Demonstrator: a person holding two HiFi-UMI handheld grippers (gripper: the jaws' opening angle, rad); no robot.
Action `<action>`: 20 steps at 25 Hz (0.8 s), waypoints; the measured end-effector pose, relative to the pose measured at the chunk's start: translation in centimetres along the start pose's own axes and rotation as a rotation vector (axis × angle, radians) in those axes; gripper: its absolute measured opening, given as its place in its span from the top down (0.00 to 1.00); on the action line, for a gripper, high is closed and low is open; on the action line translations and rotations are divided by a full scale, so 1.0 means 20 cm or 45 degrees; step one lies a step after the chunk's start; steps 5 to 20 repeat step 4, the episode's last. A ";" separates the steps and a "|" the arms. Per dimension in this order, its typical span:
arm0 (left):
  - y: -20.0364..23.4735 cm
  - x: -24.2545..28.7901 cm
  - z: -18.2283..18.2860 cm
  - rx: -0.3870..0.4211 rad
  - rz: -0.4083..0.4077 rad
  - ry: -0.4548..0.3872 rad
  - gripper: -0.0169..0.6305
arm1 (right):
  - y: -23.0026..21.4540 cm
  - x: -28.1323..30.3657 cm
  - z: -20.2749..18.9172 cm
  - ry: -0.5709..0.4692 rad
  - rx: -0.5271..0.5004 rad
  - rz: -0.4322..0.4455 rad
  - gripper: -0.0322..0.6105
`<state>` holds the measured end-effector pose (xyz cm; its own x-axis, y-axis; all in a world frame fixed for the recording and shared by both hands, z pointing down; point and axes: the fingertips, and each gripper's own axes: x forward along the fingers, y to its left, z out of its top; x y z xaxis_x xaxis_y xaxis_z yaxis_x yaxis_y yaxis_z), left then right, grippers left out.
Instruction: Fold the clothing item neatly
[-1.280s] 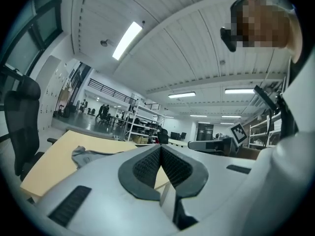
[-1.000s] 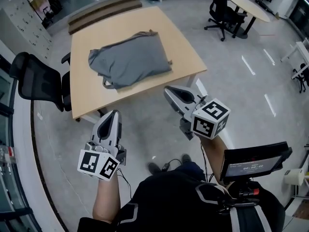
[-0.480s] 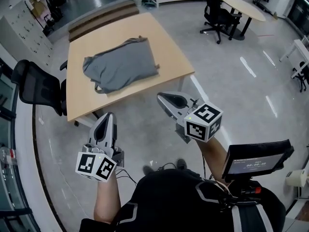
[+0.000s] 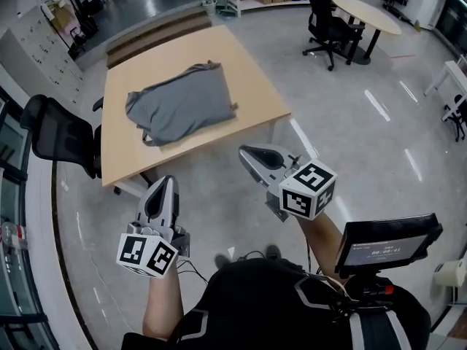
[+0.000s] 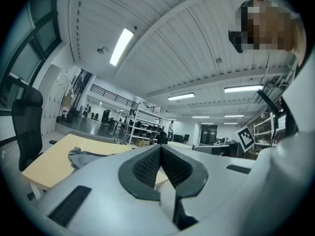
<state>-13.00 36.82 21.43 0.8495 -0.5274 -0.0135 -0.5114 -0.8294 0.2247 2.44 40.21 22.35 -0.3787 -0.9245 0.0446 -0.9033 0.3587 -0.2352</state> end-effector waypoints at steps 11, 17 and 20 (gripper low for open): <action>-0.04 -0.04 -0.02 -0.024 -0.012 0.024 0.97 | 0.04 -0.04 -0.05 0.012 0.036 -0.007 0.94; -0.04 -0.04 -0.02 -0.024 -0.012 0.024 0.97 | 0.04 -0.04 -0.05 0.012 0.036 -0.007 0.94; -0.04 -0.04 -0.02 -0.024 -0.012 0.024 0.97 | 0.04 -0.04 -0.05 0.012 0.036 -0.007 0.94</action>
